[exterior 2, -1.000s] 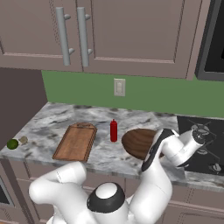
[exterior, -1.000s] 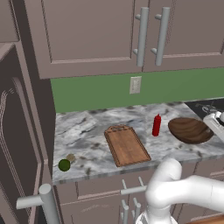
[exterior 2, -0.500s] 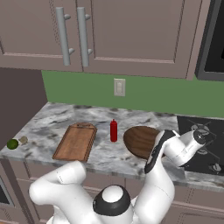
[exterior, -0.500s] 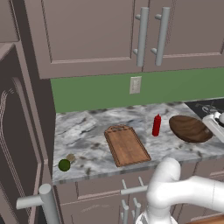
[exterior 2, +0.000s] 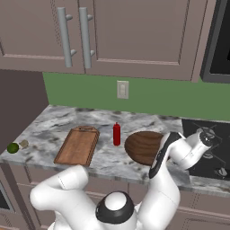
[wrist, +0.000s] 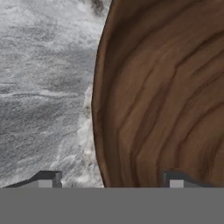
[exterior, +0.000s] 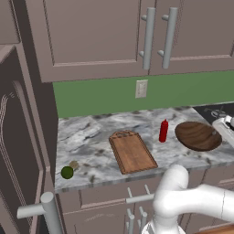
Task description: Open the cabinet. Place the bowl and condiment on the counter. Then place the lime and garlic on the cutting board.
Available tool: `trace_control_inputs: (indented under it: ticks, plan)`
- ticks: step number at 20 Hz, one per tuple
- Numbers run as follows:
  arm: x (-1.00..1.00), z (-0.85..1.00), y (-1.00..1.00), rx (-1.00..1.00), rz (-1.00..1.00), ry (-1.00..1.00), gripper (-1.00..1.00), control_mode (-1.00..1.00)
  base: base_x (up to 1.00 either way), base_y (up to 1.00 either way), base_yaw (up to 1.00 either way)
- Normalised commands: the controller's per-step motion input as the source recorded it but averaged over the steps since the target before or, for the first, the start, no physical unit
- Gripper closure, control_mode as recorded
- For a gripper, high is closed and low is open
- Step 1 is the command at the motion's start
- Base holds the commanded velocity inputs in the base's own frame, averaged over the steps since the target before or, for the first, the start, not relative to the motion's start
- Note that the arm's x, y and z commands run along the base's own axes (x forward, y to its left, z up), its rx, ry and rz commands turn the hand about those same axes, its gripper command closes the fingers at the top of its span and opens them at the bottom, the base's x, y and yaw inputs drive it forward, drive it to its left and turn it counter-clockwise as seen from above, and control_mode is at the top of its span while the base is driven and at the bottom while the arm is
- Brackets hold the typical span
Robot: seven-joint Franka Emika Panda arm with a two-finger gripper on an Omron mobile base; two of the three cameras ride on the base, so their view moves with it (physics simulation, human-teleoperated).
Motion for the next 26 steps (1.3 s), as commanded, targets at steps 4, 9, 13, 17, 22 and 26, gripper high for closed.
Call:
trace_control_inputs:
  ticks: [4,9,13,17,22,26]
  plan:
    - [-0.2,0.32,0.0,-0.01,0.0,0.0,-1.0,-1.0,0.0,0.0,0.0]
    - [-0.37,0.42,0.0,-0.03,0.0,-0.01,-1.0,-1.0,0.0,0.0,0.0]
    - [-0.53,0.42,0.01,-0.06,0.0,-0.04,-1.0,-1.0,0.0,0.0,0.0]
    - [-0.55,0.33,0.18,-0.07,0.0,-0.03,-1.0,-1.0,0.0,0.0,0.0]
    - [-0.46,0.36,0.41,-0.08,0.03,0.0,-1.0,-1.0,0.0,0.0,0.0]
    - [-0.39,0.49,0.47,-0.12,0.05,-0.02,-1.0,-1.0,0.0,0.0,0.0]
